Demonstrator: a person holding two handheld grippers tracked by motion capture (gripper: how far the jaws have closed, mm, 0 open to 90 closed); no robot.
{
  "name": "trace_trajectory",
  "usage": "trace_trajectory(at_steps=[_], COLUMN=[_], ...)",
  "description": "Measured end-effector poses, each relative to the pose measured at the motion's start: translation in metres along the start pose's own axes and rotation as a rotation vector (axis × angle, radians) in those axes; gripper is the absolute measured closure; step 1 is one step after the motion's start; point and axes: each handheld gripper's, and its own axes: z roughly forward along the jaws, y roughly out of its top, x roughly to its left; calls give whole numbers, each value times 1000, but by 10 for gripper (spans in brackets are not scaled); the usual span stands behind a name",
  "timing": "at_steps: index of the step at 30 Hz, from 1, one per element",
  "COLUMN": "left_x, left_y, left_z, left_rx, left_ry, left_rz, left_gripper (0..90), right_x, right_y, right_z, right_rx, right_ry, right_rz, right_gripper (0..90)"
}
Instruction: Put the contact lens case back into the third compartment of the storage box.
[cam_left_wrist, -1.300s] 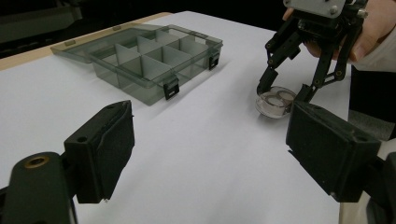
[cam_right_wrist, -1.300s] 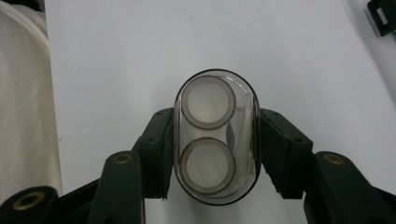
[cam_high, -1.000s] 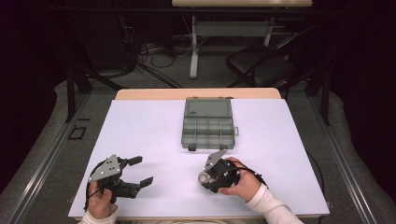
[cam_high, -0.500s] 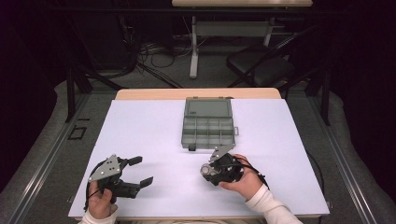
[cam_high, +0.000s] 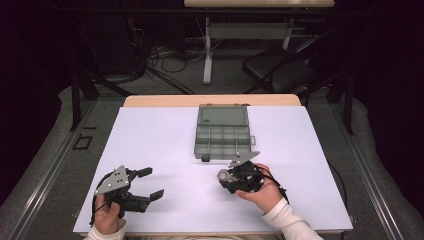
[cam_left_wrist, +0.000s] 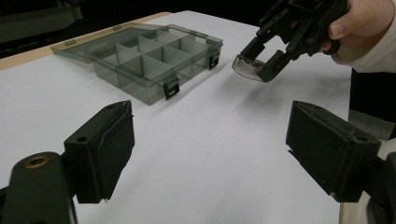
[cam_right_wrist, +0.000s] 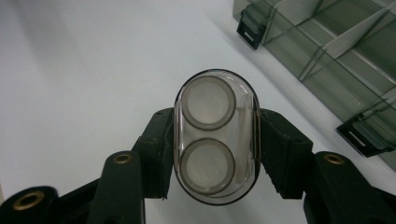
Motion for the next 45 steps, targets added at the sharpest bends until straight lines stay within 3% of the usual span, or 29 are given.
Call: trace_trajectory(at_steps=[18,27,45], left_x=[0,0,1], left_y=[0,0,0], left_z=[0,0,0], left_rx=[2,1,1], left_ry=[2,-1,0], left_rz=[0,0,-2], left_gripper=[159,159,159], right_x=[-22,-30,-43], right_y=[-4,-4,18], right_z=[-16,-22,-40], right_rx=[-93,-97,-119], right_ry=[-84,-82,-95], right_rz=[107,136,129], right_gripper=[487,487,487])
